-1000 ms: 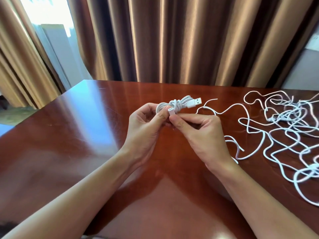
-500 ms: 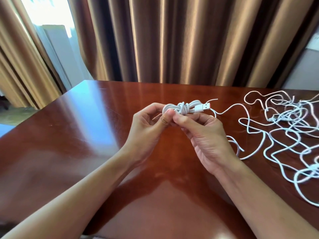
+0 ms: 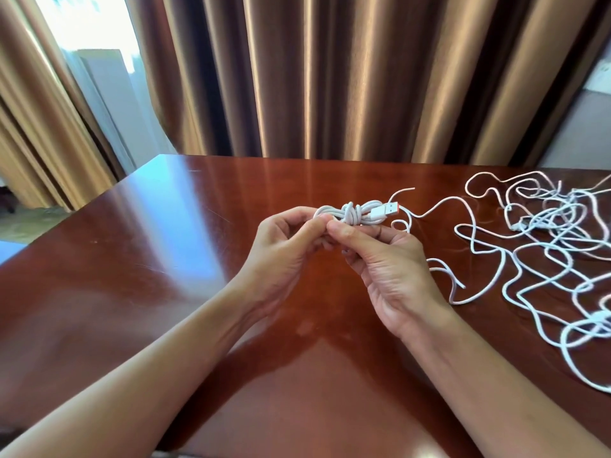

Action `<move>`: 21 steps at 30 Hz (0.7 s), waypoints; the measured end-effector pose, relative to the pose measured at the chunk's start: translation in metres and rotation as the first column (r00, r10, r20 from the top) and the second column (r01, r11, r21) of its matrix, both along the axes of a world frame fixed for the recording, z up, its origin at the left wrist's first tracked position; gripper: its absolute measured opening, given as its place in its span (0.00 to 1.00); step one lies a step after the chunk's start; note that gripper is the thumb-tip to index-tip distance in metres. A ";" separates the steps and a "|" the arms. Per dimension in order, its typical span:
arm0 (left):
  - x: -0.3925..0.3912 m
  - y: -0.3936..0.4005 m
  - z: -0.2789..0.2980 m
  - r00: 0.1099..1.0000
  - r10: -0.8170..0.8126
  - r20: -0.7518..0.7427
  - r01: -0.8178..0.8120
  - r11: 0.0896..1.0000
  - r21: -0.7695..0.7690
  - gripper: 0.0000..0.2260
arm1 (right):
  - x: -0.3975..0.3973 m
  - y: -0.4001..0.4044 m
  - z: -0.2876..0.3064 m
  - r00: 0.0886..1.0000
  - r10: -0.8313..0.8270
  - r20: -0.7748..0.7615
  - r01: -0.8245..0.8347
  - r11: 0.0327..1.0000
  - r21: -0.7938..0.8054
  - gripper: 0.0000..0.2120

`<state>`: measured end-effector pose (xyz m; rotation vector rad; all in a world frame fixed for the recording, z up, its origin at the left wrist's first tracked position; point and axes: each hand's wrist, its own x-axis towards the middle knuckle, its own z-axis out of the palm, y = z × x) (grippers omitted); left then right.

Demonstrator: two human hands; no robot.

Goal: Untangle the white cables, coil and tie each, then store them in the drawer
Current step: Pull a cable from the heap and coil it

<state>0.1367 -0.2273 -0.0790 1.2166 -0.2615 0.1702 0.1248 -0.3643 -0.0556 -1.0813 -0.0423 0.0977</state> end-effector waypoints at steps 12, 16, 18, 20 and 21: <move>0.001 -0.001 0.001 0.998 0.053 -0.021 -0.054 0.998 -0.022 0.13 | 0.002 -0.003 0.003 0.998 0.033 -0.047 -0.027 0.991 0.134 0.17; 0.001 0.002 0.003 0.999 0.029 -0.017 -0.029 0.999 -0.027 0.12 | 0.005 -0.010 0.006 0.970 0.238 -0.046 -0.223 0.950 0.218 0.08; 0.000 0.002 0.004 1.000 0.022 0.001 -0.022 0.999 0.026 0.11 | 0.006 -0.011 0.007 0.957 0.286 -0.046 -0.269 0.936 0.228 0.08; -0.001 0.004 0.004 0.998 0.045 0.054 -0.052 0.989 0.139 0.08 | 0.006 -0.010 0.004 0.952 0.302 -0.039 -0.288 0.934 0.211 0.10; -0.002 0.005 0.004 0.994 0.067 0.091 -0.084 0.975 0.203 0.08 | 0.006 -0.010 0.003 0.954 0.296 -0.035 -0.284 0.938 0.200 0.10</move>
